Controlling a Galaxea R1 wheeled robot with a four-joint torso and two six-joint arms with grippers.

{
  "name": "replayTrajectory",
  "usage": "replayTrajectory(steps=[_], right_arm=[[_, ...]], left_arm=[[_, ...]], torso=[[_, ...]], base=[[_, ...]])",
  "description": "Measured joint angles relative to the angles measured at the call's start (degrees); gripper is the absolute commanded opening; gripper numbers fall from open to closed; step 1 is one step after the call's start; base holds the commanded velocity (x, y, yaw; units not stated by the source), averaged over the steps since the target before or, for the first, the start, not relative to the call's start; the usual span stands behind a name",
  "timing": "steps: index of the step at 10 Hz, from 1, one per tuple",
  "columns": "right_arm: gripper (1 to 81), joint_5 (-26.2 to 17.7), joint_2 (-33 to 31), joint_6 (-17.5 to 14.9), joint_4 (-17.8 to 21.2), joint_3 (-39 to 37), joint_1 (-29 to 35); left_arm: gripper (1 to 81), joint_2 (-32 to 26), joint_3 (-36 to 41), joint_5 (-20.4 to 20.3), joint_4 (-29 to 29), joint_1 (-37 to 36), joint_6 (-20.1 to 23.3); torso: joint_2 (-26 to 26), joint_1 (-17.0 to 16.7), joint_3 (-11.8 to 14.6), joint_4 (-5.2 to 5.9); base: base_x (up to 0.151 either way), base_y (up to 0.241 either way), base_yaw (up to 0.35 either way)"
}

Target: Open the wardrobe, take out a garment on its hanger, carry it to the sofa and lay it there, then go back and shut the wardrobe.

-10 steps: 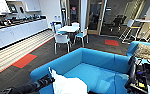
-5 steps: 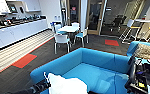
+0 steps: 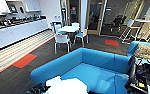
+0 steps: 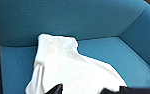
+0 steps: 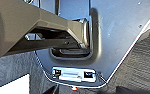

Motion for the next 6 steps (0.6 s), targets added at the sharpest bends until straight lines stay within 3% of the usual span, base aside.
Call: replayTrajectory(steps=[6], right_arm=[[81.1,0.0,0.0,0.0,0.0,0.0,-0.1]], left_arm=[[81.1,-0.3,0.0,-1.2,3.0,4.8,0.2]], torso=[[0.0,0.0,0.0,0.00]], base=[[0.000,0.000,0.000]])
